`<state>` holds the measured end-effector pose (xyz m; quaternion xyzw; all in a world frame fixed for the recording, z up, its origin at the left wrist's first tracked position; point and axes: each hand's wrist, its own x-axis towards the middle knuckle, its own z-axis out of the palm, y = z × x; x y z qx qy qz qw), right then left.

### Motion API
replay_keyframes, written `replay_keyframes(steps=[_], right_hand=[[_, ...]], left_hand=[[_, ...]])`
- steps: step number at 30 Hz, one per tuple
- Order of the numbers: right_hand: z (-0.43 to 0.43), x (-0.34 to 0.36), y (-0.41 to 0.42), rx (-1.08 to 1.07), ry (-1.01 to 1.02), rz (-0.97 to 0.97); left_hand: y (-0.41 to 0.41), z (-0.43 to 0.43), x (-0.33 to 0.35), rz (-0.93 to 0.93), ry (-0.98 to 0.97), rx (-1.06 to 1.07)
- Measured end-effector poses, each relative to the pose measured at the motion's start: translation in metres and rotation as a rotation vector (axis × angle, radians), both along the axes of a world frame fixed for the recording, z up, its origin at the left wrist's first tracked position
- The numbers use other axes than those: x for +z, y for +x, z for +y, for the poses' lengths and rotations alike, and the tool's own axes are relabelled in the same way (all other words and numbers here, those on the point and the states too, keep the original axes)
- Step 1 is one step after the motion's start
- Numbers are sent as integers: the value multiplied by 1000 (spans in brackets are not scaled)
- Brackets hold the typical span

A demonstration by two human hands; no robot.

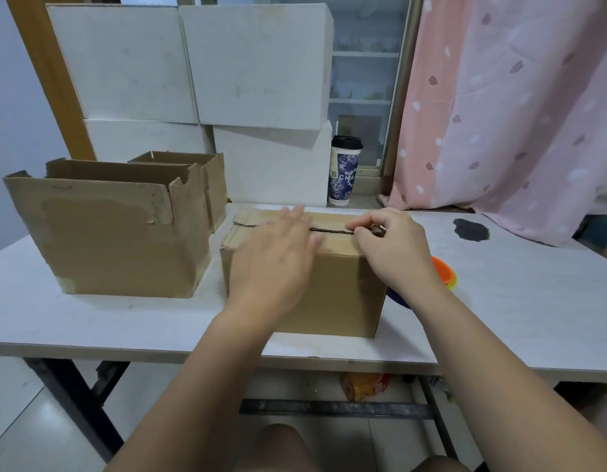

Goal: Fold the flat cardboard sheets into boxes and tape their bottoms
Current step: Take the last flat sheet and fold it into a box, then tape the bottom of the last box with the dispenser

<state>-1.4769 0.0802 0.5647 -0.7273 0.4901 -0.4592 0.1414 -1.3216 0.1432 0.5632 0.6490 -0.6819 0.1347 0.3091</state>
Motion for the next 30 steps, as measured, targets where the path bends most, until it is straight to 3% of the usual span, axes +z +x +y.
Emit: replay_keyframes(steps=[3,5,7,10,12,17,21,24,30], right_hand=[[-1,1,-3,51,77,-66],[-2,3,-10,122,170,-299],[-8,2,-24,63,186,-435],[-25,-4,-50,-182,170,-146],[-39,-10,-67,-260,276,92],[-60,-19,-85,-237,500,403],[-75,-20,-90,-299,527,603],[-78,-24,-94,-270,590,615],[-81,-36,-109,-270,637,388]], left_hand=[[-14,-7,0,-170,89,3],[-17,-7,0,-200,99,23],[-17,-7,-2,-214,106,40],[-17,-7,-1,-215,142,41],[-17,-7,-1,-204,160,44],[-18,-7,-3,-224,151,59],[-18,-6,-5,-224,137,68],[-18,-7,-5,-218,130,68],[-18,-8,-5,-223,124,74]])
